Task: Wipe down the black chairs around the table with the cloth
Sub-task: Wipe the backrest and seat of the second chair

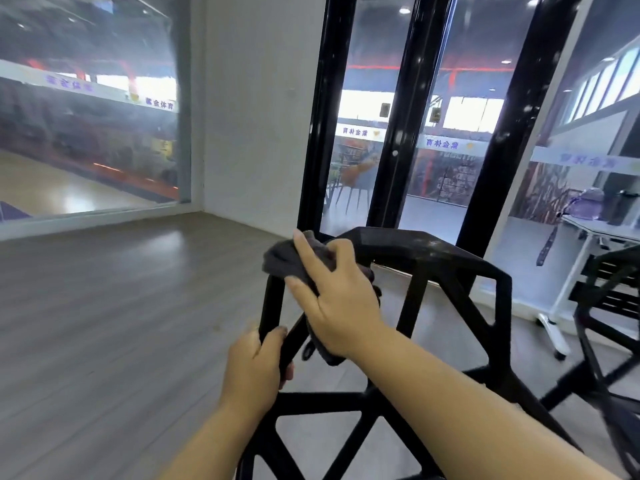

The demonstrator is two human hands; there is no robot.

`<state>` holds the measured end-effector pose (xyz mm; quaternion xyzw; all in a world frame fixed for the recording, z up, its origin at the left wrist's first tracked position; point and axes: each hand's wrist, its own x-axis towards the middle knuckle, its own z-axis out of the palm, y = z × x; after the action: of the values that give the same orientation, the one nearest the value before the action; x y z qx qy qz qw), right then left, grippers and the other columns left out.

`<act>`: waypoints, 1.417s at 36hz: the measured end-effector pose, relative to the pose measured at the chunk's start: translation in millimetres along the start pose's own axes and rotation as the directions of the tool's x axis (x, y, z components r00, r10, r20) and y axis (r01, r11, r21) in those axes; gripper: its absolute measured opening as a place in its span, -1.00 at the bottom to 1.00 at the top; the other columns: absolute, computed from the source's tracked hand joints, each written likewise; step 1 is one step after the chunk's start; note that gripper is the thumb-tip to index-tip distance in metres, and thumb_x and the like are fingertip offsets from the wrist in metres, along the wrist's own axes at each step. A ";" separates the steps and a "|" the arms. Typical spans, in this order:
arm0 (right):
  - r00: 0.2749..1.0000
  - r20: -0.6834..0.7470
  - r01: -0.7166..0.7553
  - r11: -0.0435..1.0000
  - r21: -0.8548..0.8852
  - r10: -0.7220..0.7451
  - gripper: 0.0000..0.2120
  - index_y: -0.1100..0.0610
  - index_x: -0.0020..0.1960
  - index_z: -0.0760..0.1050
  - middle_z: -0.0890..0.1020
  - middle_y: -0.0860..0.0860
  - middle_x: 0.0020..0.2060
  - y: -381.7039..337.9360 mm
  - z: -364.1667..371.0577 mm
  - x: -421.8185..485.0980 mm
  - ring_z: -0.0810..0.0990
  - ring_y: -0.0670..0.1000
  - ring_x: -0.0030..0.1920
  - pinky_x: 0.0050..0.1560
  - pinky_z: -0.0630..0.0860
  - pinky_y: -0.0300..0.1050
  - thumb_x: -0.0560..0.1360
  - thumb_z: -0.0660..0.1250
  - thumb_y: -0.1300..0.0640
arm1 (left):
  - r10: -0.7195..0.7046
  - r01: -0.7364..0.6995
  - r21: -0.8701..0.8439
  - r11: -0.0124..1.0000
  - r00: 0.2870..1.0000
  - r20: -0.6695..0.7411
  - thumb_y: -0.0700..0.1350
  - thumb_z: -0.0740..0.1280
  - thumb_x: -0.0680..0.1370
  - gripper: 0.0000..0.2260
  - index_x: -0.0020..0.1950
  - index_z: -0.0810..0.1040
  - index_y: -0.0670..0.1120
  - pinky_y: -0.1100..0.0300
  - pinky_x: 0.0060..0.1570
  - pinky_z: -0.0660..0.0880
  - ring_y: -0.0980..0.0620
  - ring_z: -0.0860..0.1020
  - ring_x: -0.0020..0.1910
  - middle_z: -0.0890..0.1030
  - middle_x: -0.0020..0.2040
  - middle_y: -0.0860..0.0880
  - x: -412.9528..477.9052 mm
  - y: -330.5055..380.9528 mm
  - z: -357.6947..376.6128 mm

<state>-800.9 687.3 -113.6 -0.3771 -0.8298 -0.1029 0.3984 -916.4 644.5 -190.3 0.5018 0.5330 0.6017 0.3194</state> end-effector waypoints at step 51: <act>0.847 -0.149 -0.532 0.808 -0.252 0.511 -0.74 0.04 0.25 0.41 0.31 0.10 0.02 142.3 -81.1 13.4 0.42 0.18 -0.04 -0.17 0.41 -0.02 0.64 0.07 0.03 | 0.402 -0.261 0.924 0.278 0.906 0.135 -0.10 0.04 0.65 -0.81 0.08 0.39 -0.14 0.16 -0.17 0.18 -0.07 0.38 -0.11 0.49 0.03 -0.11 62.1 98.9 64.7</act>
<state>-658.3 755.3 -68.5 -0.6393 -0.6554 -0.1214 0.3835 -858.5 699.8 -83.5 0.6532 0.6794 0.2771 -0.1867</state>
